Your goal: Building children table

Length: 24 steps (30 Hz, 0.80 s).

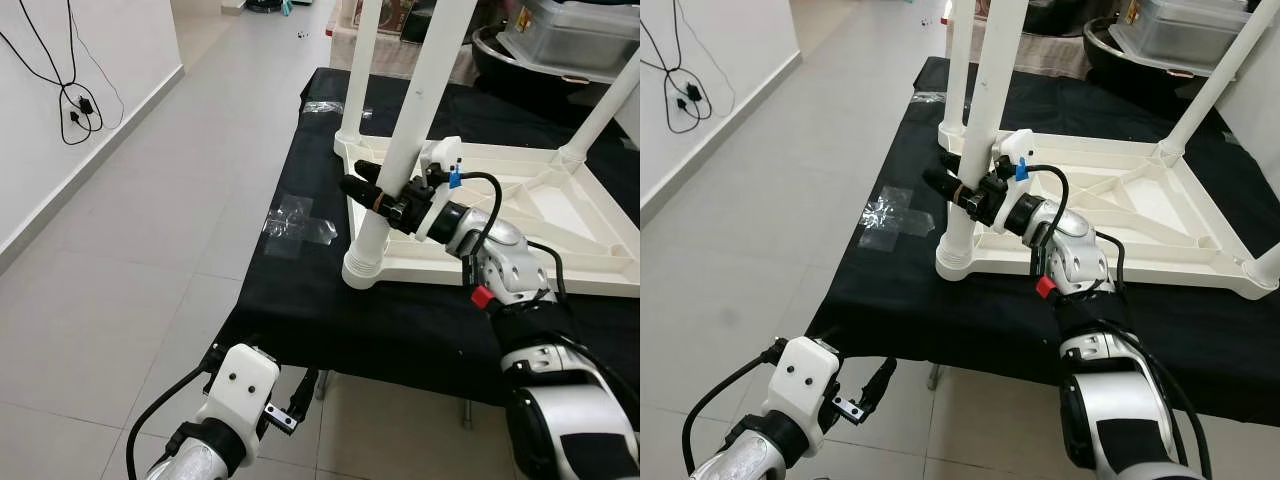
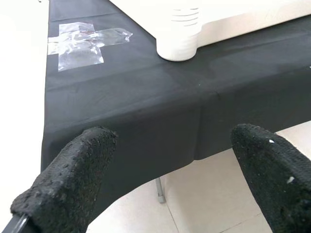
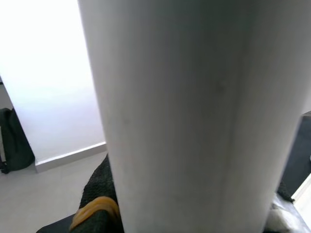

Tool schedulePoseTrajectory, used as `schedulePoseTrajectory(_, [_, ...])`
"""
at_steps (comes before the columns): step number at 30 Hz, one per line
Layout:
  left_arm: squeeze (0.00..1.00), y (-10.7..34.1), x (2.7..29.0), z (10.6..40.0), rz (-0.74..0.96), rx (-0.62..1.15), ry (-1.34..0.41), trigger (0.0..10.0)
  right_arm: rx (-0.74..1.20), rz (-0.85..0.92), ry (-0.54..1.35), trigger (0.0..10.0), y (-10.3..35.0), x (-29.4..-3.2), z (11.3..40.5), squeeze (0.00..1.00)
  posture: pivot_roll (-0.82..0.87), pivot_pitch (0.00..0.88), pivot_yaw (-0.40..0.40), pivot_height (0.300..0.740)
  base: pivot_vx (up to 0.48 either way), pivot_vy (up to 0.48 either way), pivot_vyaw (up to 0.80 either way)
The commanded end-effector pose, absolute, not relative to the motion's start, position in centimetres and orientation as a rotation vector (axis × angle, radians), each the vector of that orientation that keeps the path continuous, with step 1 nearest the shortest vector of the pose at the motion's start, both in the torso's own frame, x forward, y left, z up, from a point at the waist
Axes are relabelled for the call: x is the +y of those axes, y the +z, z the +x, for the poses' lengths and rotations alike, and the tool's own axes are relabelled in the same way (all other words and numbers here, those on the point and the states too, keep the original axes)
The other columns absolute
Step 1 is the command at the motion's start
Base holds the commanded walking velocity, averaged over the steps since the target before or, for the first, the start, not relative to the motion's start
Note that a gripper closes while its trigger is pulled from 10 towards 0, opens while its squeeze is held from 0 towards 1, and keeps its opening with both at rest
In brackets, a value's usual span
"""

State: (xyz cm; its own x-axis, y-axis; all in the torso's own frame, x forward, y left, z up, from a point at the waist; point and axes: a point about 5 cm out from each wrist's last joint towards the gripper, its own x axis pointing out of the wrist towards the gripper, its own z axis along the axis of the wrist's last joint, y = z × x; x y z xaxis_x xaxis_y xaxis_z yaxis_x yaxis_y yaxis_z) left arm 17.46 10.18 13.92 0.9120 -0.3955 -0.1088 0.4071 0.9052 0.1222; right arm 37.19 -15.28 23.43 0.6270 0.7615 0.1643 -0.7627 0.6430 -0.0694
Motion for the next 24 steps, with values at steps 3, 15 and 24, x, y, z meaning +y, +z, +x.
schedulePoseTrajectory(3, [0.00,13.9,10.1,17.2,0.147,0.092,-0.432,10.0,-0.152,0.024,0.824,0.0,21.5,-15.6,36.8,0.00,0.14,0.128,-0.125,0.740,0.000,0.000,0.00])
schedulePoseTrajectory(15, [0.00,14.1,10.4,17.6,0.149,0.079,-0.424,10.0,-0.055,-0.064,0.135,0.0,18.9,-16.4,37.1,0.00,0.13,0.127,-0.111,0.740,0.000,0.000,0.00])
schedulePoseTrajectory(24, [0.00,14.1,10.3,17.6,0.162,0.076,-0.435,10.0,0.012,0.109,-0.378,0.0,18.5,-13.1,35.8,0.00,0.14,0.127,-0.113,0.740,0.000,0.000,0.00])
